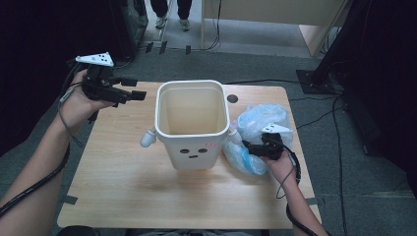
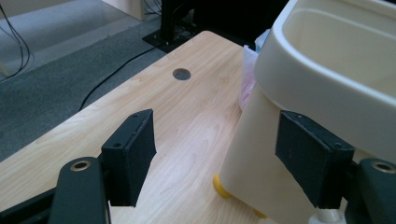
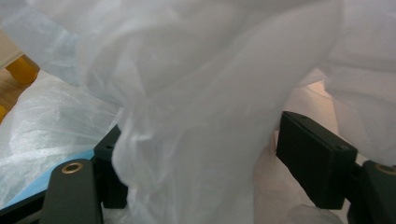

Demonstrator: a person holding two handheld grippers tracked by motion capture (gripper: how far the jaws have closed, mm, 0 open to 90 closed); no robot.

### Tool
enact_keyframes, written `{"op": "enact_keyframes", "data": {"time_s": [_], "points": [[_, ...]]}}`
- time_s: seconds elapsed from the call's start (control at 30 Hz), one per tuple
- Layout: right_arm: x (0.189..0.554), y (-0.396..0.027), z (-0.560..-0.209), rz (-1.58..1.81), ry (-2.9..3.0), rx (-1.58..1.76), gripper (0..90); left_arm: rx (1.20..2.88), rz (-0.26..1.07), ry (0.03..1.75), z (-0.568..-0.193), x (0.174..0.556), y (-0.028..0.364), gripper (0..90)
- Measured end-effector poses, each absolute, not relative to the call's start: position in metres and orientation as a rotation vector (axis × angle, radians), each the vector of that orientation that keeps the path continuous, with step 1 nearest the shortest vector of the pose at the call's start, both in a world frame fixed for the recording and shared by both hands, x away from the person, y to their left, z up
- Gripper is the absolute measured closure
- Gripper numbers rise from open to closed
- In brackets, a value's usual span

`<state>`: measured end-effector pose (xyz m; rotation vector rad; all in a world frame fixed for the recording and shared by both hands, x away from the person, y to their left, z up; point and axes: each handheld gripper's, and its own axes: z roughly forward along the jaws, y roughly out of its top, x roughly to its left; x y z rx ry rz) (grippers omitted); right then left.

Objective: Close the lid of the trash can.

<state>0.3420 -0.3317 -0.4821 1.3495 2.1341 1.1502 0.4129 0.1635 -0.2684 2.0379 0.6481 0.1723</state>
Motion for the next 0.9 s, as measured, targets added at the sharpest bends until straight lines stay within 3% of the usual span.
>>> {"op": "enact_keyframes", "data": {"time_s": [0.4, 0.77, 0.87, 0.9], "points": [[0.342, -0.332, -0.482, 1.15, 2.134, 1.352, 26.4, 2.068, 0.171, 0.657, -0.293, 0.411, 0.16, 20.1], [0.342, -0.332, -0.482, 1.151, 2.135, 1.351, 26.4, 2.074, 0.105, 0.682, -0.317, 0.411, 0.162, 19.4], [0.342, -0.332, -0.482, 1.15, 2.136, 1.348, 26.4, 2.06, 0.096, 0.674, -0.322, 0.41, 0.162, 14.2], [0.342, -0.332, -0.482, 1.151, 2.136, 1.348, 26.4, 2.064, 0.105, 0.662, -0.323, 0.41, 0.163, 8.2]]}}
